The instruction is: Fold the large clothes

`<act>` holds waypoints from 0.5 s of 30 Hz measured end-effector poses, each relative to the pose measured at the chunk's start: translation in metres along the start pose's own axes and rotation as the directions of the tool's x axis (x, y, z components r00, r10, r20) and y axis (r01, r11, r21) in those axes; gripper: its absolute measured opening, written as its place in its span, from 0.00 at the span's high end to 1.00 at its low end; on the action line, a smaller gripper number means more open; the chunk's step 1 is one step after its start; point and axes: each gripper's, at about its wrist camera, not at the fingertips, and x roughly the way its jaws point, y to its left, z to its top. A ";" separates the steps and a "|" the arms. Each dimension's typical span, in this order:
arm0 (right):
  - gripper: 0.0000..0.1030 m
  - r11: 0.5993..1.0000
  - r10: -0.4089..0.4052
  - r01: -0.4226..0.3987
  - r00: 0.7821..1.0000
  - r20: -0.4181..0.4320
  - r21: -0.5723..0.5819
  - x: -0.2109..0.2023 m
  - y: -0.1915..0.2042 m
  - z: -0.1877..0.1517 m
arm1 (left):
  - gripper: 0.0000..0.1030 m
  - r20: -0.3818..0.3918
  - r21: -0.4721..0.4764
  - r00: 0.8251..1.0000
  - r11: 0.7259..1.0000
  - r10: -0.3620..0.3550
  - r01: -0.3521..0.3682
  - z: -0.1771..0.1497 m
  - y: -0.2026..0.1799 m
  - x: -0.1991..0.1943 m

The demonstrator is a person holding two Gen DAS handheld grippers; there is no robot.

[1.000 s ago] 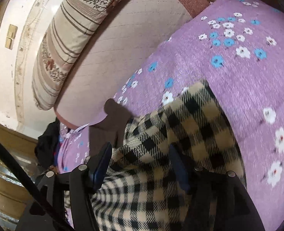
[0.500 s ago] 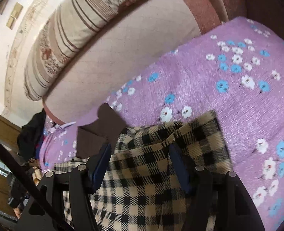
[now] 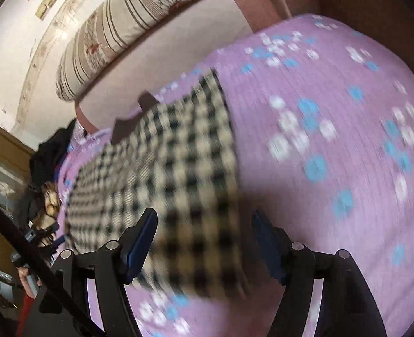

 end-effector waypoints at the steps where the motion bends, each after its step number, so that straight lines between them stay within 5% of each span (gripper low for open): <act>1: 0.28 1.000 -0.008 0.008 1.000 -0.006 0.005 0.001 -0.003 -0.010 | 0.23 -0.003 0.015 1.000 1.000 -0.002 0.002 -0.006 -0.002 0.003; 7: 0.28 0.998 0.002 -0.003 1.000 0.020 0.069 0.016 -0.010 -0.037 | 0.25 -0.054 0.173 0.996 0.983 0.069 -0.059 -0.033 -0.026 0.024; 8: 0.42 0.998 0.011 -0.012 1.000 0.024 0.066 0.017 -0.008 -0.038 | 0.40 -0.051 0.219 0.991 0.969 0.125 -0.111 -0.037 -0.033 0.026; 9: 0.71 0.997 0.039 -0.039 0.999 0.009 0.074 0.021 -0.007 -0.038 | 0.58 -0.049 0.256 0.983 0.953 0.177 -0.159 -0.038 -0.038 0.027; 10: 0.80 0.993 0.074 -0.071 0.997 -0.022 0.094 0.025 -0.008 -0.037 | 0.88 -0.058 0.292 0.971 0.934 0.230 -0.204 -0.039 -0.040 0.027; 15: 0.86 0.989 0.122 -0.119 0.992 -0.026 0.091 0.009 -0.003 -0.029 | 0.95 -0.011 0.301 0.985 0.940 0.171 -0.159 -0.027 -0.045 -0.019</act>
